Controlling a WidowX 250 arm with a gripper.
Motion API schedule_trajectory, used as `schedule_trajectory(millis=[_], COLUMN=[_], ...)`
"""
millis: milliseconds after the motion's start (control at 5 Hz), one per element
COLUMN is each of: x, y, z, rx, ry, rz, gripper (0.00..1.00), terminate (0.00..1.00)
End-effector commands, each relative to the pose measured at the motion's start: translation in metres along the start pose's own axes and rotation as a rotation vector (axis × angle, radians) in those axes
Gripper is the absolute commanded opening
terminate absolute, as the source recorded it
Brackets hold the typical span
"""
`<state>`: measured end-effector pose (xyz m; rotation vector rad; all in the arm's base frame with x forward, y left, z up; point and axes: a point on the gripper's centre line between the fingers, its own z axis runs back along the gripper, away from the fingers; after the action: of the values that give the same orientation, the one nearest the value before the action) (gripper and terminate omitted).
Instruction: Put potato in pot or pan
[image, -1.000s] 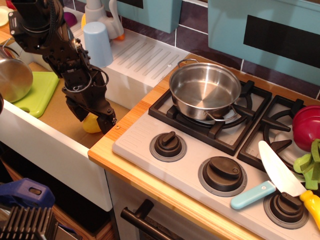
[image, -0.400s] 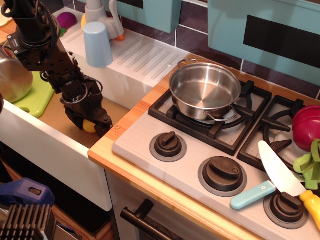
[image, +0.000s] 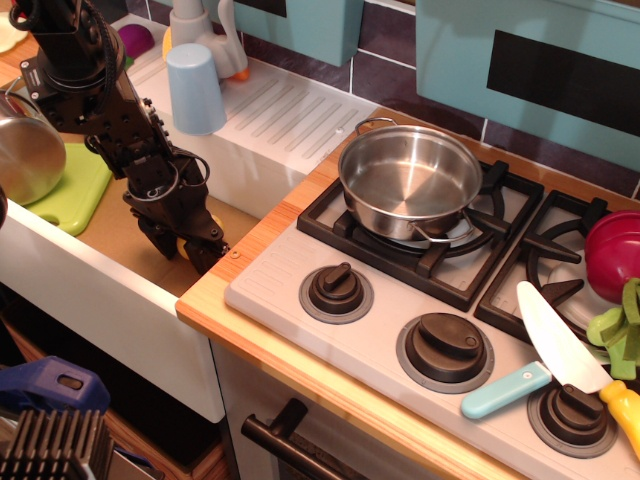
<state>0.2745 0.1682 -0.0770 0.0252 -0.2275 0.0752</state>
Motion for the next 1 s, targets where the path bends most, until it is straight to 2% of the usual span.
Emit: schedule_trajectory(millis=[0,200,400,600,800], x=[0.022,0.024,0.029,0.036,0.048], y=[0.003,-0.002,-0.011,-0.022,-0.042], z=[0.051,0.079,0.113,0.134,0.15], rx=[0.072,0.112,0.197,0.196,0.211], ry=[-0.02,-0.031,-0.032,-0.037,-0.068], rz=[-0.01,-0.015,-0.05,-0.124,-0.2], gripper=[0.0,0.0,0.0,0.0,0.0], terminate=[0.0,0.0,0.0,0.0,0.0])
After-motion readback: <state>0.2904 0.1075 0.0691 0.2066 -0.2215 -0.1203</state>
